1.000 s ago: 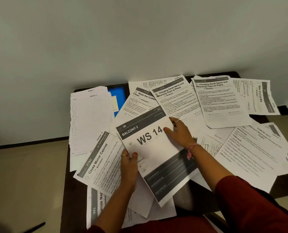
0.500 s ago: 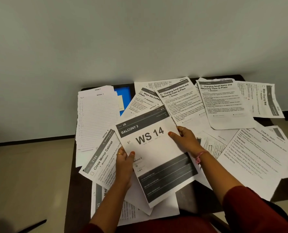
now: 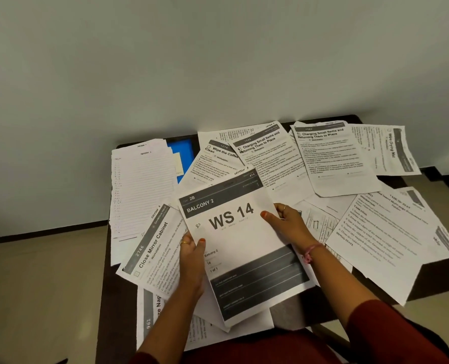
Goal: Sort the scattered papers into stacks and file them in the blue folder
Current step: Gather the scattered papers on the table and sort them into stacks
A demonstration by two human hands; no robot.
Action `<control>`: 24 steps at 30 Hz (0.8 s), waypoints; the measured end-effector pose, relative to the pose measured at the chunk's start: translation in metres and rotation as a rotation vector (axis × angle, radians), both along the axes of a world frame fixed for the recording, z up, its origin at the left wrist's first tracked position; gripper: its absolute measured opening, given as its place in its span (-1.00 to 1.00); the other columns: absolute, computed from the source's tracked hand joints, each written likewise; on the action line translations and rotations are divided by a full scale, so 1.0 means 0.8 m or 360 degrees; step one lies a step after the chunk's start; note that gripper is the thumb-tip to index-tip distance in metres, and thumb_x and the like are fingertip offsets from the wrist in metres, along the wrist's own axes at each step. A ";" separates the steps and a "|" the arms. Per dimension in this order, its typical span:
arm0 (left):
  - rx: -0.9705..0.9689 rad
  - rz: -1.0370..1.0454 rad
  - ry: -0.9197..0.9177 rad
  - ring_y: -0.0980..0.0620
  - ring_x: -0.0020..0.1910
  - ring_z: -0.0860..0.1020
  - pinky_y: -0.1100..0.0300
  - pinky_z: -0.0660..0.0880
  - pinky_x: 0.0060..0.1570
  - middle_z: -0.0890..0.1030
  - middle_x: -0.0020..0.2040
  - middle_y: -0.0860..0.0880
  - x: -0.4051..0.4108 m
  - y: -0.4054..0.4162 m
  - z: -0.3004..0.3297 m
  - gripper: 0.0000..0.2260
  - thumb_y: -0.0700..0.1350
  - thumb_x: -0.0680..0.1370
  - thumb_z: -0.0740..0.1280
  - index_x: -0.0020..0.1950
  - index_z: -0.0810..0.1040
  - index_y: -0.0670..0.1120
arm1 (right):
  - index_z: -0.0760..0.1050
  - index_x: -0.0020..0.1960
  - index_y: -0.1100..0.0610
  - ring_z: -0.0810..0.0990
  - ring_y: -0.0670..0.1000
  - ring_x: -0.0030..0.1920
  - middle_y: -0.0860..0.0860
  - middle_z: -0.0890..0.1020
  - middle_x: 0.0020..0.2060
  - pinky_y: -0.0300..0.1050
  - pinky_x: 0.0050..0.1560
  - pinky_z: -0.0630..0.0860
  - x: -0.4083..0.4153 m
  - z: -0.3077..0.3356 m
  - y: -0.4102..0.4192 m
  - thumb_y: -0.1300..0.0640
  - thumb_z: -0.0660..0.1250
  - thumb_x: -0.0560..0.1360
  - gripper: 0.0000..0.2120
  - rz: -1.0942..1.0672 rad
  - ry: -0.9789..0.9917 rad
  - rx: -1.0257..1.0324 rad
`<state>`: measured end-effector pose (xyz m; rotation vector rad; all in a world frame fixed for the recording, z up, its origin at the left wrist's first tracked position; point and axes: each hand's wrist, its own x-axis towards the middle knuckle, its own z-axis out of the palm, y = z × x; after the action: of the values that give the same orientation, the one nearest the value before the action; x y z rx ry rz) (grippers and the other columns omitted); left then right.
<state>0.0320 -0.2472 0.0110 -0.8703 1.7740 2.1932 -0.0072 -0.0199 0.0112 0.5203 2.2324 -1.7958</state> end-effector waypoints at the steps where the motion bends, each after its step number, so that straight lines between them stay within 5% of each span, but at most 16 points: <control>1: -0.0001 -0.0009 0.0013 0.14 -0.08 0.64 0.26 0.58 -0.24 0.59 0.10 0.13 0.001 0.003 0.002 -0.70 -0.26 0.63 0.17 0.31 0.39 0.02 | 0.52 0.23 0.12 0.66 -0.05 -0.02 -0.01 0.66 0.04 -0.20 -0.07 0.60 0.003 0.001 0.002 0.04 0.35 0.52 -0.69 -0.0015 0.0005 0.0008; 6: 0.0024 -0.0055 0.0053 0.14 -0.09 0.66 0.23 0.61 -0.20 0.60 0.06 0.14 0.005 0.018 0.006 -0.74 -0.25 0.64 0.17 0.27 0.41 0.01 | 0.55 0.15 0.13 0.67 -0.08 -0.11 0.00 0.68 -0.04 -0.27 -0.19 0.59 0.018 0.005 0.016 0.07 0.36 0.53 -0.76 -0.0097 0.0037 0.0014; 13: -0.0059 -0.0146 0.0020 -0.06 0.06 0.63 -0.11 0.58 0.07 0.61 0.13 0.07 0.014 0.046 0.007 -0.80 -0.17 0.60 0.27 0.19 0.45 0.05 | 0.57 0.04 0.07 0.67 -0.14 -0.24 -0.06 0.68 -0.15 -0.29 -0.29 0.57 0.031 0.014 0.036 0.05 0.38 0.51 -0.85 -0.0202 0.0058 0.0023; 17: -0.0085 -0.0179 0.0014 0.04 0.01 0.61 0.01 0.59 0.00 0.55 0.06 0.17 0.015 0.063 0.010 -0.80 -0.16 0.63 0.22 0.15 0.40 0.14 | 0.59 -0.03 0.06 0.69 -0.05 -0.19 -0.03 0.70 -0.16 -0.15 -0.16 0.62 0.037 0.015 0.053 -0.01 0.40 0.48 -0.84 -0.0239 0.0047 0.0096; 21: -0.0143 -0.0189 -0.0004 0.07 -0.08 0.63 0.18 0.61 -0.22 0.56 0.05 0.16 0.011 0.084 0.014 -0.77 -0.13 0.63 0.22 0.25 0.36 0.10 | 0.58 0.03 0.01 0.68 -0.12 -0.13 -0.09 0.69 -0.10 -0.29 -0.18 0.58 0.043 0.019 0.077 -0.01 0.35 0.52 -0.86 -0.0138 0.0080 0.0066; 24: -0.0133 -0.0168 -0.0021 0.05 -0.04 0.64 0.14 0.61 -0.18 0.58 0.09 0.12 0.003 0.101 0.016 -0.77 -0.13 0.62 0.23 0.26 0.39 0.08 | 0.55 0.16 0.03 0.67 -0.13 -0.07 -0.10 0.67 -0.03 -0.31 -0.13 0.57 0.043 0.020 0.095 0.00 0.32 0.54 -0.78 -0.0057 0.0085 0.0053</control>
<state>0.0346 -0.1664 0.0241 -0.7870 1.8722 2.0572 0.0274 0.0563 0.0275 0.5283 2.3064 -1.8136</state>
